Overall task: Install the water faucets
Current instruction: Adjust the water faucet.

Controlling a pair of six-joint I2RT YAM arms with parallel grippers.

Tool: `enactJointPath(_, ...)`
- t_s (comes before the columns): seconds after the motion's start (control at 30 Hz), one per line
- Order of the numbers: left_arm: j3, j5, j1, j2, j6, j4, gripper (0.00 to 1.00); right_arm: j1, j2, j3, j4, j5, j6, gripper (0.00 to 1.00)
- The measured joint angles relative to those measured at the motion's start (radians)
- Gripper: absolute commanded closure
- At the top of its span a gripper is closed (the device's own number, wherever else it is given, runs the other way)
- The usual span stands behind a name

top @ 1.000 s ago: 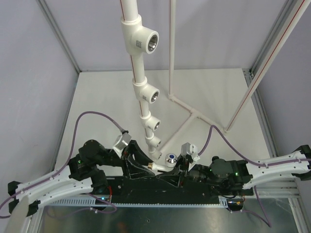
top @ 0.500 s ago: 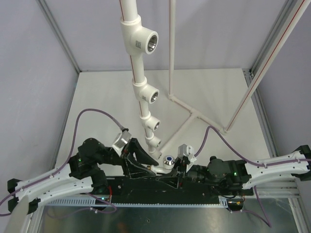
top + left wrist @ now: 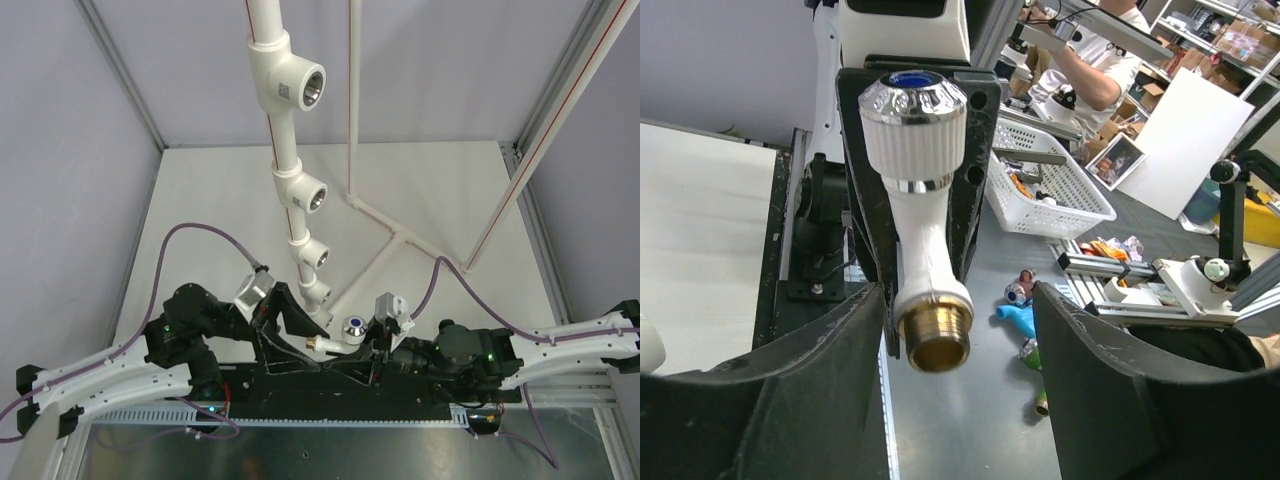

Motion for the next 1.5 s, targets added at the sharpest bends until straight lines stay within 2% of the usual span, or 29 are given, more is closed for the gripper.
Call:
enactJointPath(0.13,0.000,-0.001,0.000,-0.016,0.000,0.002,0.45,0.000,-0.021,0.000,0.001,0.006,0.000,1.00)
enactJointPath(0.27,0.000,-0.012,0.000,-0.015,0.003,0.002,0.61,0.001,-0.019,0.000,0.006,0.001,0.000,1.00)
enactJointPath(0.3,0.000,-0.016,0.000,-0.013,0.003,0.002,0.66,0.003,-0.018,0.000,0.008,-0.002,0.001,1.00)
enactJointPath(0.4,0.001,-0.019,0.000,-0.007,0.004,0.000,0.90,0.004,-0.015,0.000,0.010,-0.004,0.001,1.00)
enactJointPath(0.43,0.002,-0.018,0.000,-0.007,0.004,0.000,0.95,0.005,-0.015,0.000,0.010,-0.004,0.001,0.99)
enactJointPath(0.47,0.004,-0.018,0.000,-0.006,0.000,0.000,0.97,0.005,-0.015,0.000,0.011,-0.003,0.001,0.94)
enactJointPath(0.5,0.008,-0.019,0.000,-0.005,0.001,-0.003,0.99,0.006,-0.016,0.000,0.011,-0.002,-0.002,0.82)
enactJointPath(0.57,0.014,-0.022,0.000,0.001,0.000,-0.004,1.00,0.006,-0.021,0.000,0.010,-0.002,-0.005,0.64)
enactJointPath(0.6,0.014,-0.026,0.000,0.003,0.000,-0.003,1.00,0.006,-0.026,0.000,0.006,0.002,-0.005,0.46)
enactJointPath(0.63,0.014,-0.029,0.000,0.006,0.002,-0.002,1.00,0.006,-0.031,0.000,0.000,0.008,-0.001,0.33)
enactJointPath(0.67,0.014,-0.035,0.000,0.008,0.003,-0.002,1.00,0.006,-0.035,0.000,-0.006,0.016,0.005,0.25)
enactJointPath(0.73,0.014,-0.041,0.000,0.011,0.003,-0.003,1.00,0.006,-0.050,0.000,-0.017,0.029,0.011,0.18)
enactJointPath(0.87,0.014,-0.066,0.000,0.008,0.003,-0.002,1.00,0.008,-0.123,0.000,-0.053,0.051,-0.008,0.16)
enactJointPath(1.07,0.014,-0.072,-0.001,0.007,0.002,0.008,1.00,0.010,-0.204,0.024,-0.089,0.055,-0.068,0.23)
enactJointPath(1.27,0.014,-0.064,0.000,0.040,0.002,0.014,1.00,0.004,-0.195,0.073,-0.118,0.055,-0.119,0.35)
enactJointPath(1.5,0.018,-0.050,-0.002,0.059,0.002,0.014,1.00,-0.021,-0.146,0.079,-0.140,0.036,-0.139,0.39)
